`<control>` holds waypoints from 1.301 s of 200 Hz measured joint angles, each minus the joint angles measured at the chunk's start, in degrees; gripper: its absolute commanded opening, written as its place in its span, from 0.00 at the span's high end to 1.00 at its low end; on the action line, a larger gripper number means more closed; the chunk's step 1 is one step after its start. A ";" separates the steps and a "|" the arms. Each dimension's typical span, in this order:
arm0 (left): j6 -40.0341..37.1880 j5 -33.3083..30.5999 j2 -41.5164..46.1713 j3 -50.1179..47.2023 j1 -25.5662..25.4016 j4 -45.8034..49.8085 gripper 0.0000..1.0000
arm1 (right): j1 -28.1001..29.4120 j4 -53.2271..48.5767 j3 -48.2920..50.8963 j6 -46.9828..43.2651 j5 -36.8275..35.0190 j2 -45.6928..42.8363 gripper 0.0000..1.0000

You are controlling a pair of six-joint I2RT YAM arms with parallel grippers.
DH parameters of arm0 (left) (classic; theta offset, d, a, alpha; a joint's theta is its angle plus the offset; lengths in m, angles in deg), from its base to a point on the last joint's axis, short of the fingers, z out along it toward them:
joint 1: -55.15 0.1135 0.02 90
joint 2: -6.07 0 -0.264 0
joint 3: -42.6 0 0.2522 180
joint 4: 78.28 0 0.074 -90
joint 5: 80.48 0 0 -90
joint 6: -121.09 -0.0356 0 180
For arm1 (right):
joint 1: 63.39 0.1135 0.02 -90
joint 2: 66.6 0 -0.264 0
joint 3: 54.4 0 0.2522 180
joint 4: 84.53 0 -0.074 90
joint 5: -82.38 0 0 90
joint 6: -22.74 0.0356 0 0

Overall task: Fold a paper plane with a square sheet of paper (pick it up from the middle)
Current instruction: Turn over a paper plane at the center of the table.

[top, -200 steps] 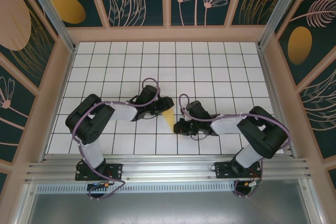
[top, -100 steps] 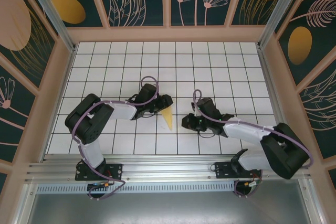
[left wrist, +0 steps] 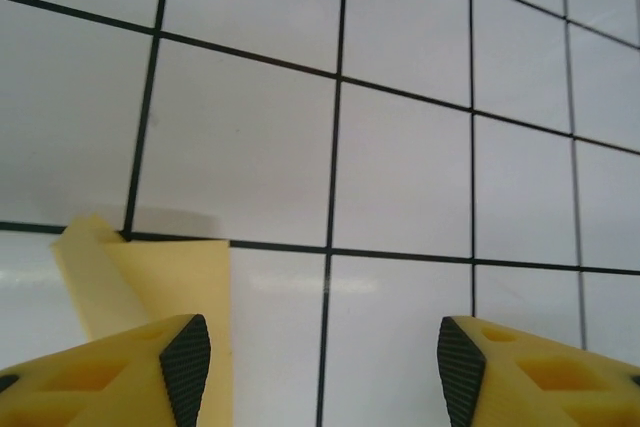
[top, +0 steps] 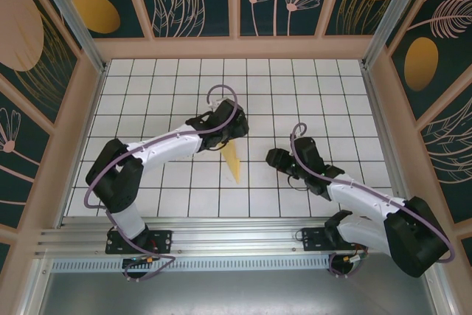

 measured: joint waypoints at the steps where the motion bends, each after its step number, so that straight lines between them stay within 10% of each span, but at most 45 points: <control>1: 0.00 -0.33 -0.11 0.15 -0.13 0.48 0.35 | -0.04 0.20 0.09 0.00 -0.07 0.00 0.53; 55: 0.52 -5.73 -5.09 1.22 -1.36 10.64 0.38 | -1.70 5.53 0.70 -0.61 1.22 0.85 0.54; 156: 2.86 -5.75 2.58 -12.00 -1.01 5.55 0.94 | -2.25 8.52 -4.24 -2.43 12.41 9.35 0.57; 260: 2.86 -3.06 8.79 -25.86 0.04 -6.95 0.98 | 4.94 9.60 -16.65 -6.25 21.14 27.41 0.48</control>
